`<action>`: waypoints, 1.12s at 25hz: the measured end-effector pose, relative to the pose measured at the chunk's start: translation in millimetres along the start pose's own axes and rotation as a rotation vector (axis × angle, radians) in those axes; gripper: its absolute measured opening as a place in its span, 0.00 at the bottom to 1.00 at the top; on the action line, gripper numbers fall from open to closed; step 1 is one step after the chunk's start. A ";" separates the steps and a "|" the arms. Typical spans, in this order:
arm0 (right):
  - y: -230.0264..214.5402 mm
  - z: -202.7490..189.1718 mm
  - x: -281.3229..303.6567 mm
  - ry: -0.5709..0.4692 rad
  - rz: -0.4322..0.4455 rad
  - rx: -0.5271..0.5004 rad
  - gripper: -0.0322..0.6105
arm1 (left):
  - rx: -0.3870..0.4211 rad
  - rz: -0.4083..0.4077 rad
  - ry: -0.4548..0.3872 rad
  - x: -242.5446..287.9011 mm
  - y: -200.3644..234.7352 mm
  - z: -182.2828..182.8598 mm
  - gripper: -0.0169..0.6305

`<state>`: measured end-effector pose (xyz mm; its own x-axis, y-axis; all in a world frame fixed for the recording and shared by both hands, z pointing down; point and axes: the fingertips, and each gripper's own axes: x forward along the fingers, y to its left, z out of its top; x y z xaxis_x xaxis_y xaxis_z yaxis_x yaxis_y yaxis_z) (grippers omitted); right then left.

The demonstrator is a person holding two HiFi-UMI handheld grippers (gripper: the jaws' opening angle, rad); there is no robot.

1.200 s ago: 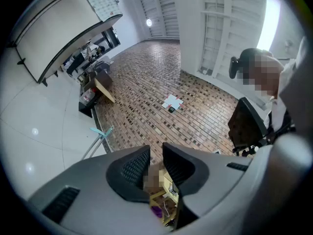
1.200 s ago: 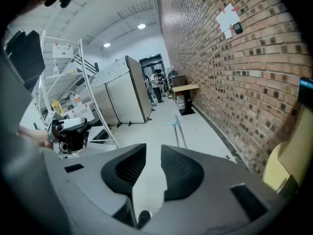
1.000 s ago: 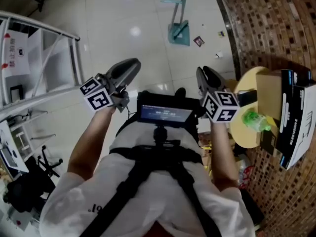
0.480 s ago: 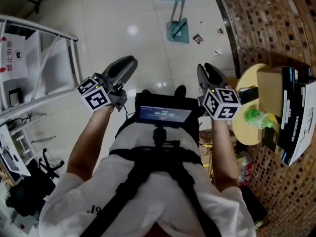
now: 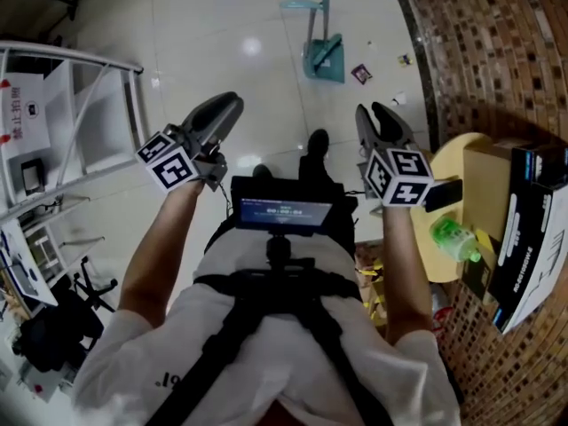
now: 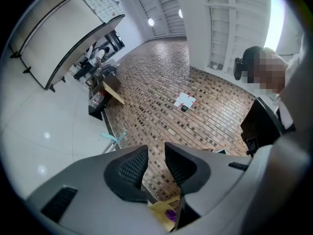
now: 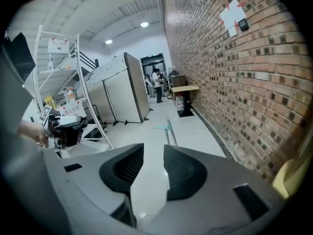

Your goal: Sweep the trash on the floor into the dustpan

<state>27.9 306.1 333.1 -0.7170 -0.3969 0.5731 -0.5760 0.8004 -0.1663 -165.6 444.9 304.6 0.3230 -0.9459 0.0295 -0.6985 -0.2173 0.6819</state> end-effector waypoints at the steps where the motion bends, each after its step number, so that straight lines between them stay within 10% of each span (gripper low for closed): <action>1: -8.5 3.1 7.9 0.004 0.007 -0.004 0.27 | 0.003 0.016 -0.004 9.3 4.6 1.7 0.17; 16: -68.8 60.6 130.9 0.051 0.135 -0.170 0.35 | 0.032 0.203 -0.036 122.6 72.7 31.3 0.19; 28: -39.0 109.9 251.9 0.053 0.064 -0.248 0.41 | 0.071 0.148 0.090 164.1 171.3 49.8 0.27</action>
<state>-173.4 125.6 395.8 -0.7235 -0.3235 0.6099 -0.4117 0.9113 -0.0051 -264.0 240.5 389.9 0.2670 -0.9442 0.1929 -0.7847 -0.0969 0.6123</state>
